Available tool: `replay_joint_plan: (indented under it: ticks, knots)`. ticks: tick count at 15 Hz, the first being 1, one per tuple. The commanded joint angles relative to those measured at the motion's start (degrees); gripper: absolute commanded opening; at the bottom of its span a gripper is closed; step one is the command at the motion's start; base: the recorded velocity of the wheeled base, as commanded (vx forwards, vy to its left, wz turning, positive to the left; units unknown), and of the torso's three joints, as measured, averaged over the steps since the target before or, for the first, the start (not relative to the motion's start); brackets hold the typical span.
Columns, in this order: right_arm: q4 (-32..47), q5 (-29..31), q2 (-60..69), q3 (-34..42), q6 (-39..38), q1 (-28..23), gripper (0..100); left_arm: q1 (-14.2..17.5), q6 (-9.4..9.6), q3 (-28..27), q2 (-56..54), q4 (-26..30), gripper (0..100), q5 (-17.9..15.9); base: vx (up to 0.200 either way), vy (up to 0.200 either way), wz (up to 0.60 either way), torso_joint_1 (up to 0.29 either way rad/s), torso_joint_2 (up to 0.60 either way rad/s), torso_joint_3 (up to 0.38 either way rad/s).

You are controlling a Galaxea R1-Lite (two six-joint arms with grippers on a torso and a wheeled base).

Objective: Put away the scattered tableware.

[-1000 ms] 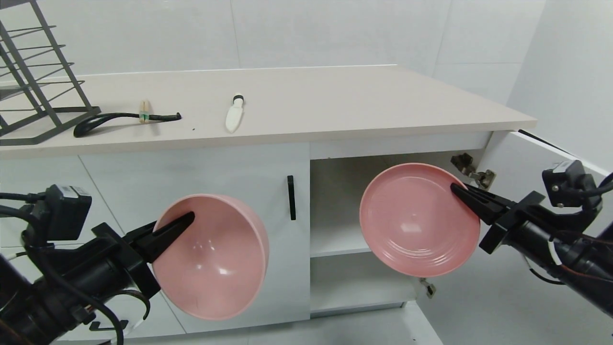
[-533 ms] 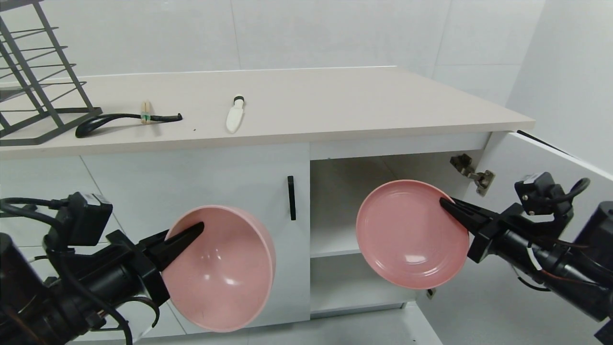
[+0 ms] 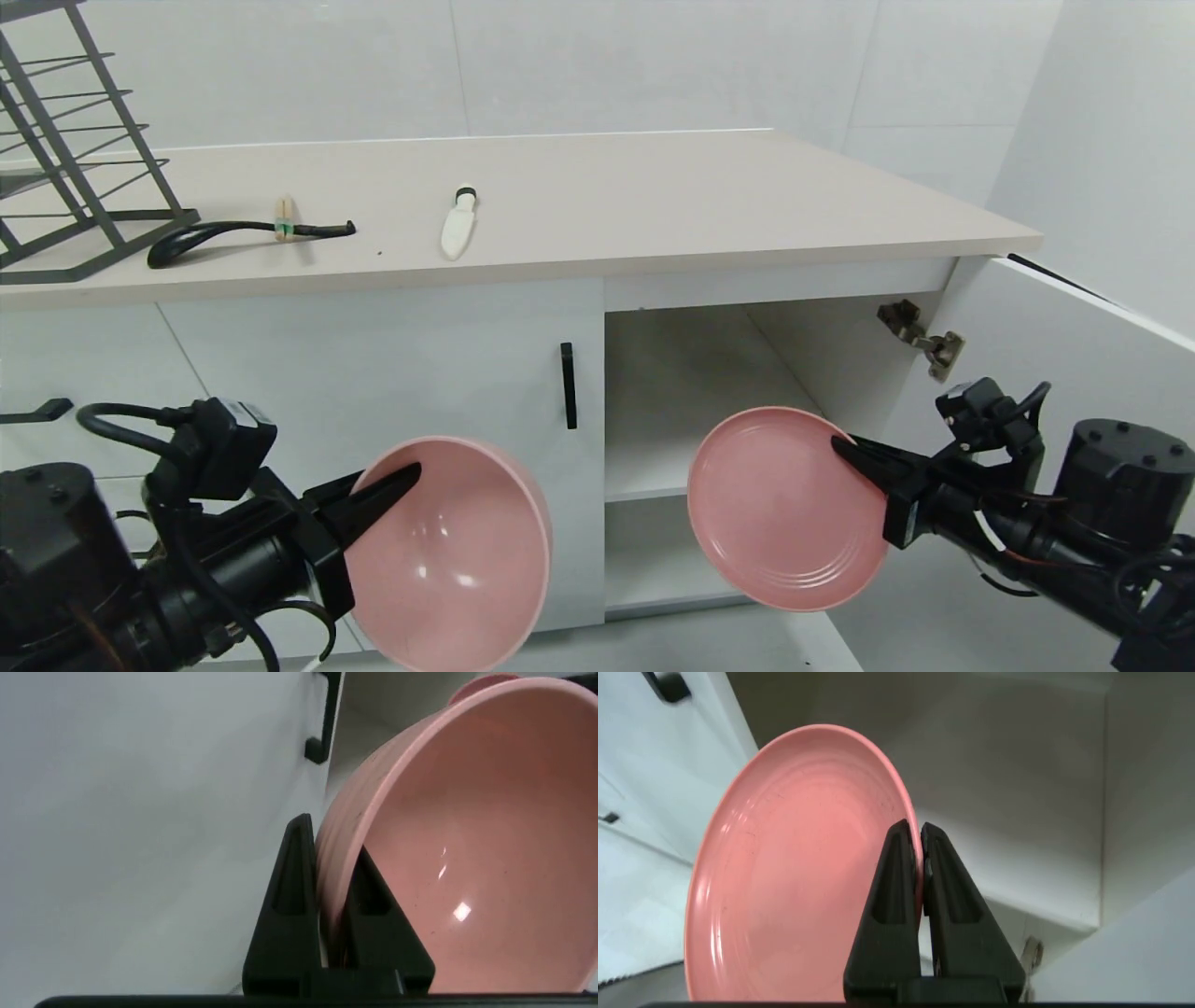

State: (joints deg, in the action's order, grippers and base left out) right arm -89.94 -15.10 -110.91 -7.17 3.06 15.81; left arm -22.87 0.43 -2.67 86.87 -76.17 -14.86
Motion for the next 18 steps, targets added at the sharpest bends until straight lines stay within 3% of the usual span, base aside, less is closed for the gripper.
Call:
replay_joint_plan:
  ticks: [1,2,3,5,7,13,14,18]
  knots:
    - [-0.1,0.0,-3.2,1.8,0.0,0.1,0,-0.2,4.58,1.6,2.5,0.0,0,0.1,0.000,0.000,0.00,0.000,0.00,0.000]
    - [-0.1,0.0,-3.8,2.7,0.0,0.1,0,-0.2,6.43,2.3,3.6,-0.1,0,0.2,0.200,0.000,0.00,0.002,0.00,0.002]
    - [-0.1,0.0,-4.1,3.1,0.0,0.5,0,-0.3,6.96,2.7,3.9,-0.1,0,0.2,0.200,0.000,0.00,-0.002,0.00,0.002]
    - [-0.1,3.7,-5.9,6.9,0.3,2.6,0,-2.2,6.96,2.7,3.7,-0.1,0,0.2,0.100,0.000,0.00,-0.001,0.00,0.009]
    - [-0.1,7.5,-8.2,6.1,0.3,4.9,0,-4.2,6.96,2.7,3.5,0.0,0,0.2,0.000,0.000,0.00,0.000,0.00,0.000]
    - [-0.1,9.0,-13.0,-5.0,-1.6,3.9,0,-4.4,6.69,2.7,3.6,0.0,0,0.2,0.000,0.000,0.00,0.000,0.00,0.000]
    - [-0.1,11.7,-13.9,-9.4,-4.1,3.9,0,-4.3,6.69,2.7,3.7,0.0,0,0.2,0.000,0.000,0.00,0.000,0.00,0.000]
    - [-0.1,12.8,-19.3,-20.2,-11.3,3.1,0,-4.3,6.69,2.7,3.7,0.0,0,0.2,0.000,0.000,0.00,0.000,0.00,0.000]
